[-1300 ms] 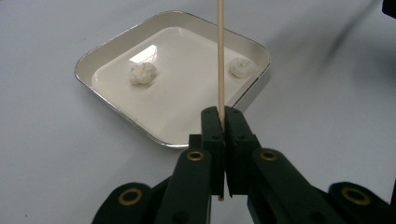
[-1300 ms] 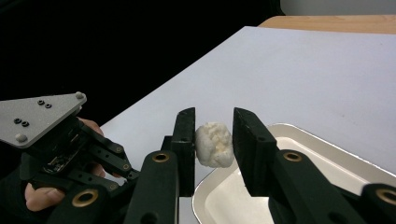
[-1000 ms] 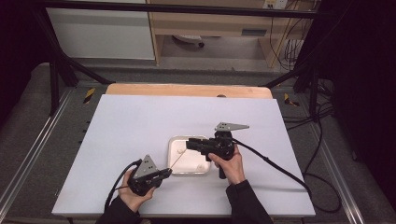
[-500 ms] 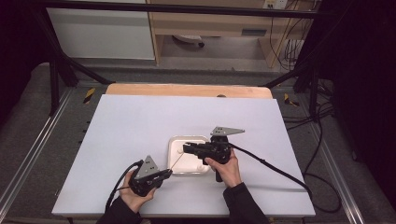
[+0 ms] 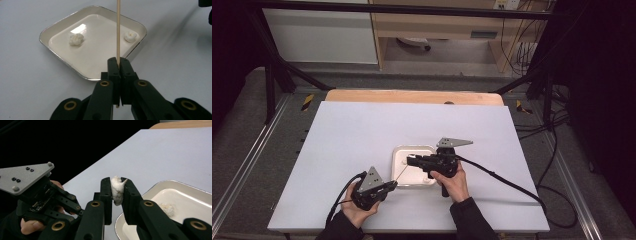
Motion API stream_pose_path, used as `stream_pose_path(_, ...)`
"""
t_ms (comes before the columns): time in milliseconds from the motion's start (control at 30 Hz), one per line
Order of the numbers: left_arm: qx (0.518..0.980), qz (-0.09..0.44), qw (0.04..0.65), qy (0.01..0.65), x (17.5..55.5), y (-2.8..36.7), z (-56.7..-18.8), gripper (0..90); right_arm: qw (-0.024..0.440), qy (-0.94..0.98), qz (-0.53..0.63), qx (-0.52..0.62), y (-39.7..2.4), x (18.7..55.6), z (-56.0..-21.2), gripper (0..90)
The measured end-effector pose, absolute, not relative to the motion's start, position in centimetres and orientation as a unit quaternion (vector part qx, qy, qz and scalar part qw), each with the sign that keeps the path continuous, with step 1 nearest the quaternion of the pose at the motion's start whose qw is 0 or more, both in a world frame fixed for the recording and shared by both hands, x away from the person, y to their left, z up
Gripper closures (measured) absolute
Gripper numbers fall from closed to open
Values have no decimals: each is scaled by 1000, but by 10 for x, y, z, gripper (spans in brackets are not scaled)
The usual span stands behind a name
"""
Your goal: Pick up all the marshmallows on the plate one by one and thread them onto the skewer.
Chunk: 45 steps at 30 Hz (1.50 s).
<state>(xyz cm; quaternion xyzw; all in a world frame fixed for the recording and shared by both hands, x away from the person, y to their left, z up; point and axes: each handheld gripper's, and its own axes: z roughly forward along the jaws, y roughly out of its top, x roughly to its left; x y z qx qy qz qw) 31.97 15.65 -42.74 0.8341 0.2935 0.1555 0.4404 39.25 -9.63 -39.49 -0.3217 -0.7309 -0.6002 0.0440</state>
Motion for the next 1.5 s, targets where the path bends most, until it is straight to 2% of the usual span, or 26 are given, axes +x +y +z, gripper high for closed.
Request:
stream_pose_path(500,820,148,466,296,321,153,-427,887,56,-734,-596,-322,-94,391,-398,812)
stream_pose_path(567,821,154,462,298,322,150,-424,886,76,-738,-587,-323,-88,389,-407,808)
stream_pose_path(1100,814,159,462,316,327,143,-427,884,81,-751,-571,-322,-77,385,-424,775)
stream_pose_path(1267,811,158,467,315,327,144,-426,884,76,-752,-571,-319,-78,384,-421,667)
stream_pose_path(1300,811,159,466,316,327,145,-426,885,73,-752,-572,-318,-79,384,-419,628)
stream_pose_path(1333,811,161,465,317,327,145,-426,885,53,-754,-569,-324,-81,384,-416,503)
stream_pose_path(1367,811,160,465,318,327,146,-426,885,53,-754,-569,-324,-81,384,-416,503)
stream_pose_path(1400,810,160,465,320,327,147,-426,885,46,-757,-565,-326,-83,384,-414,464)
stream_pose_path(1433,809,161,466,321,327,148,-425,885,38,-759,-562,-328,-85,384,-410,385)
stream_pose_path(1500,808,161,466,322,327,150,-425,885,29,-760,-561,-327,-86,384,-409,351)
